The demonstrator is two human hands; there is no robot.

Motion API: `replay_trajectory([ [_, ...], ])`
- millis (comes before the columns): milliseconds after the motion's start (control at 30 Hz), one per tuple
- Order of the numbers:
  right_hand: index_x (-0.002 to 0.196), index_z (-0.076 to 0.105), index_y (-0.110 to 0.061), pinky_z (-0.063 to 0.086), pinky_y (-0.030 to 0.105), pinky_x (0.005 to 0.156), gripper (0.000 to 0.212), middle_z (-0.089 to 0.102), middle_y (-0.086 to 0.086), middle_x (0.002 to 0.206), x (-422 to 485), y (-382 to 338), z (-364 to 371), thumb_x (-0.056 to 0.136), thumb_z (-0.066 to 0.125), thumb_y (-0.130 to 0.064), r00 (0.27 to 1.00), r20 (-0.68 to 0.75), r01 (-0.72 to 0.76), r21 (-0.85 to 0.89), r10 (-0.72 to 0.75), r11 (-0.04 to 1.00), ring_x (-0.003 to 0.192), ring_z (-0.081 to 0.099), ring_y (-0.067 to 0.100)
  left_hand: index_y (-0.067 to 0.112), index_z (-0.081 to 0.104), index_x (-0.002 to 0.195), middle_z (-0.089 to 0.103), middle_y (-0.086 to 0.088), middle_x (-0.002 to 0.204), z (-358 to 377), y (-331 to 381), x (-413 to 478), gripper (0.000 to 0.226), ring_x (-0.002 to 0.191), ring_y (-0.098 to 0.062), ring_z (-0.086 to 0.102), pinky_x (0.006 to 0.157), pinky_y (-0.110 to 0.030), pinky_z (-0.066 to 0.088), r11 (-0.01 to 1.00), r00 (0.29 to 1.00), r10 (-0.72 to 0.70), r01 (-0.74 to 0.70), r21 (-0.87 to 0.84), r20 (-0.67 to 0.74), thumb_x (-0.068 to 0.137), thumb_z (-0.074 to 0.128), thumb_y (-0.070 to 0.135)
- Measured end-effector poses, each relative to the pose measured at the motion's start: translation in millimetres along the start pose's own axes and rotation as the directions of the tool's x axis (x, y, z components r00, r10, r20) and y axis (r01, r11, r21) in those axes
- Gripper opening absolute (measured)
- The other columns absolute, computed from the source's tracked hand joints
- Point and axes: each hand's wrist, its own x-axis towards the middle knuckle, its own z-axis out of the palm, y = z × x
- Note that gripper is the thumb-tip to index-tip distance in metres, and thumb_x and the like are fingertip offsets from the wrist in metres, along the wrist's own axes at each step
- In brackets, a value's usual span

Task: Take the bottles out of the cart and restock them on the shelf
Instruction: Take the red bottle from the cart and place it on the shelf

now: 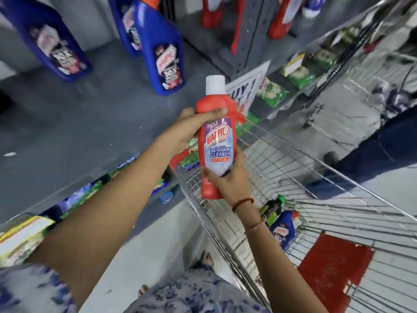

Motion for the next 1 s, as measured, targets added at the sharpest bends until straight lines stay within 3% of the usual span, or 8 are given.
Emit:
replay_trajectory([
  [133,0.119,0.042,-0.019,0.052,0.021,0.089,0.073,0.063,-0.009,0.107,-2,-20,37,0.061,0.084,-0.008,0.995,0.078,0.061,0.048,-0.065,0.997,0.096,0.062,-0.002,0.015,0.069,0.08,0.075,0.003,0.067,-45,18,-38,0.022,0.064,-0.012,0.069,0.065,-0.024,0.057,0.993,0.99,0.112,-0.115,-0.022,-0.088,0.064,0.079,0.027],
  [267,0.108,0.048,-0.033,0.05,0.011,0.077,0.067,0.064,-0.016,0.099,-9,-41,83,0.053,0.086,-0.026,0.972,0.196,0.136,-0.019,-0.129,0.991,0.085,0.061,-0.011,0.015,0.069,0.082,0.074,0.009,0.063,-100,34,-88,0.023,0.061,-0.007,0.068,0.058,-0.018,0.053,0.979,0.961,0.204,-0.196,0.059,-0.189,0.064,0.081,0.023],
  [333,0.108,0.049,-0.035,0.055,0.026,0.083,0.066,0.066,-0.011,0.101,-12,-49,106,0.052,0.084,-0.034,0.95,0.277,0.166,-0.061,-0.143,0.984,0.091,0.064,0.0,0.015,0.069,0.082,0.073,0.012,0.061,-126,39,-115,0.019,0.061,-0.004,0.068,0.058,-0.016,0.053,0.964,0.939,0.264,-0.249,0.094,-0.22,0.066,0.079,0.014],
  [400,0.107,0.048,-0.037,0.055,0.043,0.087,0.062,0.066,-0.007,0.104,-16,-62,134,0.056,0.084,-0.032,0.916,0.359,0.221,-0.087,-0.177,0.971,0.096,0.064,0.012,0.015,0.069,0.083,0.073,0.013,0.063,-154,42,-144,0.022,0.064,-0.004,0.068,0.06,-0.016,0.054,0.943,0.91,0.329,-0.305,0.132,-0.252,0.065,0.079,0.009],
  [467,0.108,0.047,-0.03,0.053,0.048,0.088,0.061,0.066,-0.004,0.104,-20,-77,160,0.06,0.084,-0.029,0.887,0.414,0.264,-0.088,-0.205,0.961,0.097,0.065,0.014,0.017,0.068,0.082,0.073,0.016,0.062,-176,45,-171,0.023,0.064,-0.002,0.068,0.06,-0.015,0.053,0.926,0.882,0.375,-0.343,0.157,-0.287,0.065,0.079,0.005],
  [633,0.097,0.046,-0.039,0.054,0.044,0.089,0.054,0.065,-0.017,0.096,-55,-108,243,0.061,0.084,-0.025,0.801,0.528,0.366,-0.056,-0.284,0.929,0.088,0.064,0.005,0.016,0.068,0.084,0.073,0.015,0.065,-242,46,-252,0.026,0.066,-0.003,0.068,0.061,-0.016,0.054,0.885,0.775,0.466,-0.408,0.225,-0.426,0.063,0.081,0.007],
  [800,0.102,0.048,-0.015,0.055,0.043,0.082,0.058,0.071,0.001,0.098,-112,-134,324,0.06,0.085,-0.03,0.69,0.642,0.455,-0.025,-0.335,0.89,0.088,0.066,0.016,0.017,0.069,0.086,0.074,0.014,0.068,-311,28,-335,0.028,0.068,-0.005,0.069,0.063,-0.019,0.054,0.88,0.686,0.474,-0.383,0.28,-0.552,0.061,0.082,0.013],
  [1000,0.105,0.047,-0.02,0.055,0.049,0.079,0.065,0.07,0.005,0.105,-166,-153,419,0.057,0.083,-0.043,0.553,0.753,0.523,0.019,-0.357,0.852,0.095,0.066,0.023,0.017,0.068,0.088,0.074,0.017,0.069,-381,0,-421,0.029,0.07,0.0,0.068,0.063,-0.014,0.053,0.881,0.576,0.469,-0.36,0.307,-0.67,0.063,0.079,0.008],
])
